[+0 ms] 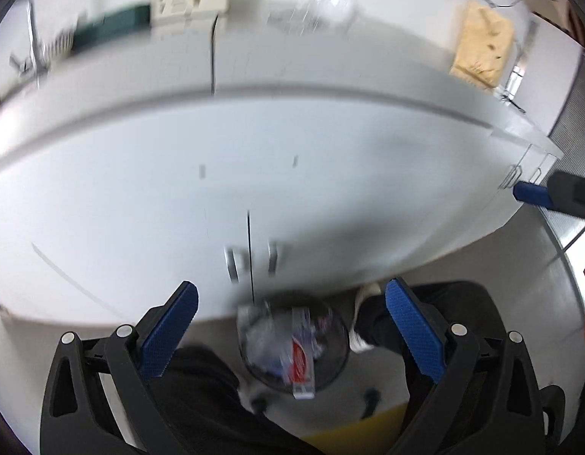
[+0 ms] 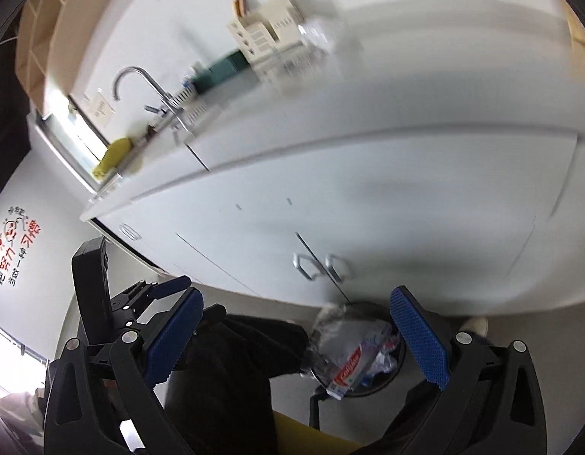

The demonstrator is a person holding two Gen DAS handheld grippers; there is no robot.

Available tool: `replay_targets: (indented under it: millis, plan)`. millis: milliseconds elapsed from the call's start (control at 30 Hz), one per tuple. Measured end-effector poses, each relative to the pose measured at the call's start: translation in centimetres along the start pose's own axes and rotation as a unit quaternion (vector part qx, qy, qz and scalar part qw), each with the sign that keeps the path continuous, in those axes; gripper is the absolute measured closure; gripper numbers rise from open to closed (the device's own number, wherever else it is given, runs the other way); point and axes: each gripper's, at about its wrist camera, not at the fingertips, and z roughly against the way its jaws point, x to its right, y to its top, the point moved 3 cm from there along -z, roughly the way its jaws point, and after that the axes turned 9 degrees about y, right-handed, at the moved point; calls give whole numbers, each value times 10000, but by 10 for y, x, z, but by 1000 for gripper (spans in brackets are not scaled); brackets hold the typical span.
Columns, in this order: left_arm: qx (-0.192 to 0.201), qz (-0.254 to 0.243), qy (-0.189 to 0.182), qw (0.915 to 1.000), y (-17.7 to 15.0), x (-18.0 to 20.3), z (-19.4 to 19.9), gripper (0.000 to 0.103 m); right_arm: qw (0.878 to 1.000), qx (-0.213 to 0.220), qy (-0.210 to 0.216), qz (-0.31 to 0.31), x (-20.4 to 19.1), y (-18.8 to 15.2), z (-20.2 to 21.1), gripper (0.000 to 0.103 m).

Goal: Collect trash
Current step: 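Raise both open tools back up to the counter, then grasp the silver blister pack with the left tool while the right tool grasps the crumpled clear bag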

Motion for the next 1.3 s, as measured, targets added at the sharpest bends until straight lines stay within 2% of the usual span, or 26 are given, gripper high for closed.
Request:
replay_targets:
  millis: [67, 200, 333, 467, 533, 700, 833, 967, 1067, 1300]
  plan:
    - [407, -276, 2, 9988, 25, 1, 20, 4, 9995, 158, -80, 276, -12, 24, 15, 4]
    - [976, -789, 172, 9919, 78, 2, 43, 4, 9967, 396, -252, 655, -27, 74, 35, 4]
    - [1235, -1157, 29, 9856, 127, 3, 52, 4, 9958, 415, -223, 780, -29, 120, 36, 4]
    - [1292, -1763, -354, 9752, 171, 9, 45, 4, 9958, 255, -107, 872, -24, 160, 18, 4]
    - [1232, -2078, -530, 9689, 188, 13, 32, 4, 9955, 146, -130, 926, -20, 177, 5, 4]
    - [1044, -2791, -674, 9522, 231, 14, -6, 4, 9939, -117, -317, 1050, -6, 217, -32, 4]
    - [847, -3163, -1073, 9388, 251, 16, -36, 4, 9932, -333, -399, 1040, 10, 243, -65, 4]
    - [577, -3632, -1484, 9180, 262, 23, -66, 4, 9934, -602, -426, 880, 27, 259, -97, 4]
    - [412, -3721, -1797, 9097, 274, 23, -87, 4, 9927, -779, -495, 779, 38, 272, -118, 4]
    - [182, -3944, -2240, 8910, 291, 22, -120, 4, 9930, -1037, -414, 390, 62, 288, -151, 4]
